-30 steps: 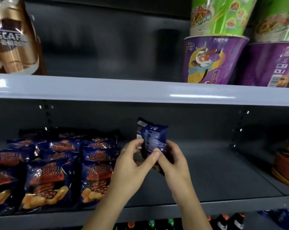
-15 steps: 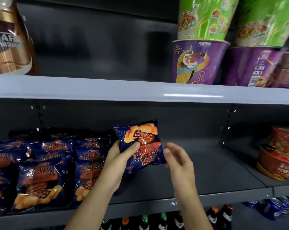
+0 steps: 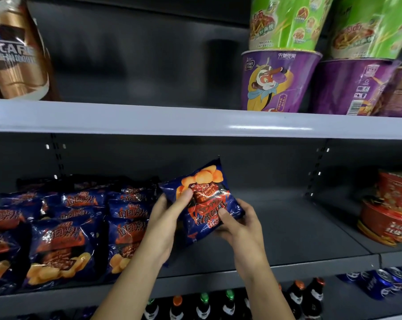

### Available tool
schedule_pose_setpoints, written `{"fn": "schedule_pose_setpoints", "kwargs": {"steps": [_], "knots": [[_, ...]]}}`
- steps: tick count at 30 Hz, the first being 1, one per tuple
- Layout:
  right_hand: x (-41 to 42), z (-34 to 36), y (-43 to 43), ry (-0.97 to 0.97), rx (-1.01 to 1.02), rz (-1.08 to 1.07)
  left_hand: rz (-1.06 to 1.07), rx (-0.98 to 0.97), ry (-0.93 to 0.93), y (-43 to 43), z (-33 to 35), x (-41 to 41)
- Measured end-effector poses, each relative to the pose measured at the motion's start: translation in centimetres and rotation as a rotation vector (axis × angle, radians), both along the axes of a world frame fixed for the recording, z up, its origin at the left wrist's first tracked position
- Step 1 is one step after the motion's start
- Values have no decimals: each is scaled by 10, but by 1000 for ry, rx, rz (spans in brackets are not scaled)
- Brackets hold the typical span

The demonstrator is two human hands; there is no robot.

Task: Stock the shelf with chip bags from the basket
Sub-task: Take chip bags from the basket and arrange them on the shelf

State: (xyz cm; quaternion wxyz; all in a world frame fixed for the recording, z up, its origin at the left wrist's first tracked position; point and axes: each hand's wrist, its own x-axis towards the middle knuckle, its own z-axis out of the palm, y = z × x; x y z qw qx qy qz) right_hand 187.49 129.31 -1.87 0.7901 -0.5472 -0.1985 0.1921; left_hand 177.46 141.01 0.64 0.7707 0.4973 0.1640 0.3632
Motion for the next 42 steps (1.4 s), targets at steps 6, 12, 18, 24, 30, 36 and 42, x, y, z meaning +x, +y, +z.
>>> {"fn": "schedule_pose_setpoints", "kwargs": {"steps": [6, 12, 18, 24, 30, 36, 42], "knots": [[20, 16, -1, -251, -142, 45, 142, 606, 397, 36, 18, -13], [28, 45, 0, -389, -169, 72, -28, 565, 458, 30, 24, -6], [35, 26, -9, -277, -135, -66, 51, 122, 237, 12, 2, 9], [28, -9, -2, -76, -150, 43, -14, -107, 128, -14, -19, 27], [40, -19, 5, -72, -151, -17, 168, 5, 145, -8, -34, 30], [62, -30, 31, -109, -240, 4, 439, 775, 647, 13, -46, 31], [90, -48, 84, -200, -371, 33, 407, 675, 755, 16, -62, 58]]}}
